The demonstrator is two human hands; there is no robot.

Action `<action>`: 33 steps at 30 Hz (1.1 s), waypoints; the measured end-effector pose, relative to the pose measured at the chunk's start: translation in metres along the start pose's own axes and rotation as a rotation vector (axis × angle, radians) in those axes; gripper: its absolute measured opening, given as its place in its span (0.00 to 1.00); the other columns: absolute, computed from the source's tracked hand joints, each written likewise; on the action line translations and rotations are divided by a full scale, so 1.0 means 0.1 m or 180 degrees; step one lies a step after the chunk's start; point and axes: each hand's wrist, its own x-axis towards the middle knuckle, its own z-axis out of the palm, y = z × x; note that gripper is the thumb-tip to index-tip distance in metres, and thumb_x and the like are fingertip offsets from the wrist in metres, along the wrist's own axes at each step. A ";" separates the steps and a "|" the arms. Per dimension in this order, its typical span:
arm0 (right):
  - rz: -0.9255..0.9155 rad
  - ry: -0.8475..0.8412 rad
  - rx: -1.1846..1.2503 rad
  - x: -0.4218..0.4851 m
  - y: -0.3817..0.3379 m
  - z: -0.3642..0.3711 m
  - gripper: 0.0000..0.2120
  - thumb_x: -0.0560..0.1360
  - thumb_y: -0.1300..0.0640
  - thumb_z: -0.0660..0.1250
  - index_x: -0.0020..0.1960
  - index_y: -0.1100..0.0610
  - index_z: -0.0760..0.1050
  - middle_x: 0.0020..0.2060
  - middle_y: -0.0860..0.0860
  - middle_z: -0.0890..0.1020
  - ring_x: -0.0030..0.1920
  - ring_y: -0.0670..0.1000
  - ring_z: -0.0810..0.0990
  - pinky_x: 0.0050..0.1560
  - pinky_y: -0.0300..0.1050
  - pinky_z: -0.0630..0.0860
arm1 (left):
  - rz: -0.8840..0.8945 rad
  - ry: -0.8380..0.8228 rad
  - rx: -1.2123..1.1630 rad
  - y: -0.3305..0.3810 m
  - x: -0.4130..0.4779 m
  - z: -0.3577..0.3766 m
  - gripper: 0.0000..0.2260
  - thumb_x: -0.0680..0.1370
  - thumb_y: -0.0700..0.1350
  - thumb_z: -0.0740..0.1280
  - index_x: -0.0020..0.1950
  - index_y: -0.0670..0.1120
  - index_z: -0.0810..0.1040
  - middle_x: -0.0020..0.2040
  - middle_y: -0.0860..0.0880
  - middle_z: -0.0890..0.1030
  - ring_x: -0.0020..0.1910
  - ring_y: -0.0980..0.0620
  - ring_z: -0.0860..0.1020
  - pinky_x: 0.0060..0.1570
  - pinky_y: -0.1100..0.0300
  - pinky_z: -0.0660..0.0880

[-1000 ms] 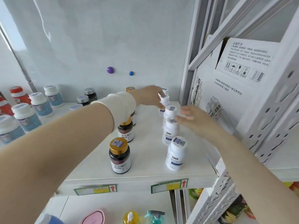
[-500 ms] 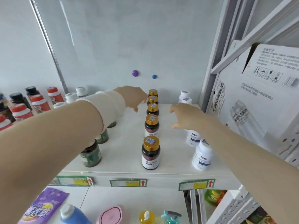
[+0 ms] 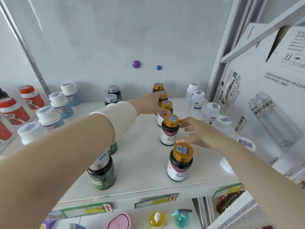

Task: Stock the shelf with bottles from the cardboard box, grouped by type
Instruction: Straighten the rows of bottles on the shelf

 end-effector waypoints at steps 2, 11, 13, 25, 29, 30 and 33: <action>-0.0037 0.0048 0.0384 0.04 0.04 0.09 0.34 0.65 0.51 0.76 0.67 0.51 0.66 0.64 0.47 0.74 0.62 0.49 0.73 0.60 0.44 0.73 | -0.0043 -0.0022 -0.0116 -0.03 0.02 0.03 0.25 0.74 0.55 0.68 0.64 0.42 0.68 0.61 0.44 0.76 0.52 0.48 0.75 0.54 0.56 0.73; -0.0271 0.0424 0.1211 0.12 0.14 0.36 0.24 0.62 0.56 0.78 0.52 0.44 0.70 0.48 0.41 0.79 0.50 0.42 0.79 0.46 0.33 0.75 | -0.0237 0.0092 -0.0762 -0.01 0.09 0.19 0.23 0.74 0.52 0.70 0.64 0.43 0.69 0.60 0.44 0.76 0.58 0.46 0.76 0.60 0.51 0.74; -0.0277 0.0494 0.1216 0.12 0.15 0.38 0.24 0.63 0.56 0.78 0.54 0.48 0.71 0.49 0.44 0.80 0.49 0.45 0.80 0.46 0.33 0.75 | -0.0250 0.0040 -0.0909 0.00 0.06 0.17 0.22 0.74 0.50 0.70 0.64 0.43 0.70 0.60 0.44 0.76 0.57 0.45 0.76 0.60 0.51 0.75; -0.0277 0.0595 0.0911 0.04 0.13 0.39 0.21 0.67 0.54 0.76 0.53 0.47 0.68 0.45 0.41 0.76 0.42 0.38 0.76 0.35 0.25 0.70 | -0.0235 -0.0032 -0.1082 0.00 -0.05 0.17 0.22 0.74 0.49 0.69 0.66 0.46 0.69 0.61 0.45 0.75 0.58 0.47 0.75 0.58 0.55 0.75; -0.0294 0.0546 0.0840 0.04 0.11 0.38 0.21 0.67 0.54 0.75 0.53 0.47 0.67 0.47 0.43 0.76 0.43 0.39 0.75 0.36 0.26 0.68 | -0.0247 -0.0016 -0.0996 0.00 -0.06 0.19 0.22 0.74 0.51 0.69 0.65 0.46 0.69 0.61 0.46 0.76 0.57 0.48 0.76 0.57 0.56 0.75; -0.0307 0.0514 0.0767 0.03 0.09 0.36 0.22 0.67 0.53 0.75 0.54 0.47 0.66 0.47 0.43 0.76 0.42 0.39 0.75 0.34 0.25 0.68 | -0.0258 0.0022 -0.0889 0.00 -0.07 0.20 0.22 0.74 0.52 0.69 0.65 0.46 0.69 0.60 0.46 0.76 0.57 0.48 0.76 0.58 0.55 0.74; -0.0308 0.0507 0.0647 -0.02 0.05 0.24 0.28 0.65 0.48 0.76 0.60 0.48 0.67 0.50 0.41 0.75 0.47 0.40 0.75 0.33 0.25 0.70 | -0.0271 0.0032 -0.0583 0.03 -0.11 0.18 0.23 0.74 0.55 0.68 0.64 0.46 0.70 0.60 0.47 0.77 0.55 0.49 0.75 0.57 0.56 0.72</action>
